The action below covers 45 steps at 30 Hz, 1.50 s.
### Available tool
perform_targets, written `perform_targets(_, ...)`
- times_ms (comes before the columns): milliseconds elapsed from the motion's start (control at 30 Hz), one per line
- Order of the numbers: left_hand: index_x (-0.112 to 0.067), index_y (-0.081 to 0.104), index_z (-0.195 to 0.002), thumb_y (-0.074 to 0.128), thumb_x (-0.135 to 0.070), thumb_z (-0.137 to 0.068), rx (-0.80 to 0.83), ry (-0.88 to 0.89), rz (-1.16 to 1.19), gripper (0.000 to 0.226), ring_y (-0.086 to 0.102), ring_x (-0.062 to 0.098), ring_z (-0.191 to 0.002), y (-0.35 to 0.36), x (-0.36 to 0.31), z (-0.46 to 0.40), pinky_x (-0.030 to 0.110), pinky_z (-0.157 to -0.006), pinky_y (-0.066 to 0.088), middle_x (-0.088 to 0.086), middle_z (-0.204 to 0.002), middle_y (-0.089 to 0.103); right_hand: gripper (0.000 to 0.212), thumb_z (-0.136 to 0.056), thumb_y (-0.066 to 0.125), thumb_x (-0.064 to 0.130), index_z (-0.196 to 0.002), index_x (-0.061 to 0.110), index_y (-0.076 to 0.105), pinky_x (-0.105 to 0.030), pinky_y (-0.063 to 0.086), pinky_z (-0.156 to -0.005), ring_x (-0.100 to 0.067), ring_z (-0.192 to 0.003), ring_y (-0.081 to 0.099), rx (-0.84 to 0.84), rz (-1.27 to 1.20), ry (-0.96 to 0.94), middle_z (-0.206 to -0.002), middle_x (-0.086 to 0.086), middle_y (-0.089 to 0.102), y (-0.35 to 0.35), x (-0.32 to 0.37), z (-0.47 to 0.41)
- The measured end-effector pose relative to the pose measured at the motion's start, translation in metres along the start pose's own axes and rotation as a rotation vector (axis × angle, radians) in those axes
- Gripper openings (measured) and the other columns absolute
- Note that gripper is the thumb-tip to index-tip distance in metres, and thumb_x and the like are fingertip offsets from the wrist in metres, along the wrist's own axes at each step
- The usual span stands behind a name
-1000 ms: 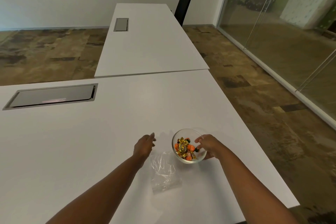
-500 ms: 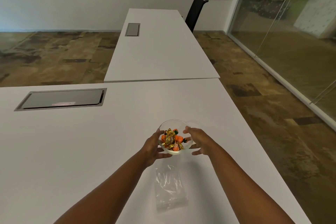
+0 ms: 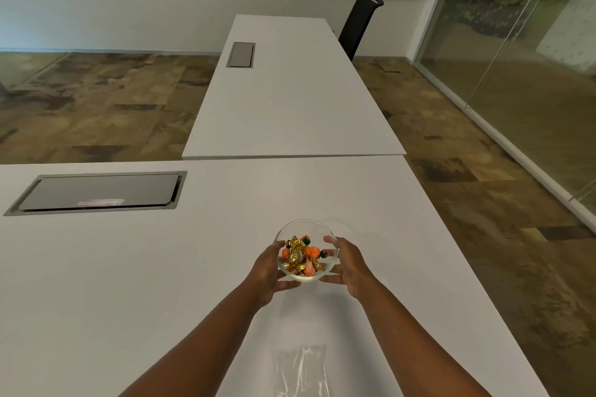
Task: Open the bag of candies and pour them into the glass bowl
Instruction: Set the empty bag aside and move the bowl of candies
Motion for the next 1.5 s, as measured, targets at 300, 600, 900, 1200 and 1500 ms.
perform_targets(300, -0.014, 0.039, -0.137, 0.035, -0.033, -0.098, -0.103, 0.028, -0.019, 0.043, 0.051, 0.033, -0.110, -0.002, -0.023, -0.049, 0.037, -0.071, 0.051, 0.019, -0.143, 0.043, 0.038, -0.097, 0.037, 0.021, -0.131, 0.014, 0.052, -0.034, 0.051, -0.065, -0.038, -0.122, 0.049, -0.090, -0.011, -0.026, -0.138, -0.018, 0.048, 0.007, 0.018, -0.057)
perform_targets(600, -0.015, 0.044, -0.134, 0.032, -0.031, -0.099, -0.205, -0.004, -0.026, 0.040, 0.053, 0.032, -0.110, -0.007, -0.026, -0.084, 0.039, -0.072, 0.052, 0.017, -0.140, 0.047, 0.038, -0.097, 0.033, 0.015, -0.129, 0.016, 0.053, -0.044, 0.053, -0.081, -0.033, -0.119, 0.053, -0.152, 0.018, -0.034, -0.136, -0.016, 0.051, 0.006, 0.020, -0.096)
perform_targets(900, -0.015, 0.047, -0.134, 0.032, -0.029, -0.099, -0.276, -0.041, -0.065, 0.040, 0.055, 0.036, -0.116, -0.012, -0.017, -0.098, 0.043, -0.076, 0.052, 0.017, -0.137, 0.050, 0.039, -0.097, 0.032, 0.012, -0.127, 0.017, 0.056, -0.052, 0.053, -0.093, -0.032, -0.114, 0.056, -0.172, 0.053, -0.015, -0.133, -0.015, 0.054, 0.005, 0.011, -0.107)
perform_targets(1200, -0.014, 0.050, -0.133, 0.035, -0.027, -0.099, -0.339, -0.012, -0.108, 0.040, 0.054, 0.028, -0.097, -0.020, -0.025, -0.098, 0.038, -0.062, 0.054, 0.017, -0.131, 0.055, 0.037, -0.099, 0.032, 0.014, -0.131, 0.016, 0.053, -0.047, 0.053, -0.090, -0.031, -0.115, 0.056, -0.144, 0.024, -0.033, -0.135, -0.015, 0.052, 0.009, 0.014, -0.104)
perform_targets(1500, -0.010, 0.046, -0.135, 0.038, -0.024, -0.098, -0.327, -0.034, -0.154, 0.040, 0.055, 0.030, -0.100, -0.025, -0.025, -0.099, 0.035, -0.058, 0.052, 0.019, -0.132, 0.054, 0.042, -0.101, 0.027, 0.025, -0.143, 0.026, 0.033, -0.038, 0.044, -0.090, -0.029, -0.127, 0.046, -0.065, 0.160, 0.002, -0.147, -0.010, 0.040, 0.015, 0.017, -0.097)
Point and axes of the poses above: each hand's wrist, its own z-axis away from the middle knuckle, its own y-axis out of the palm, x = y × z, the point moved 9 cm from there along -z, towards the middle knuckle
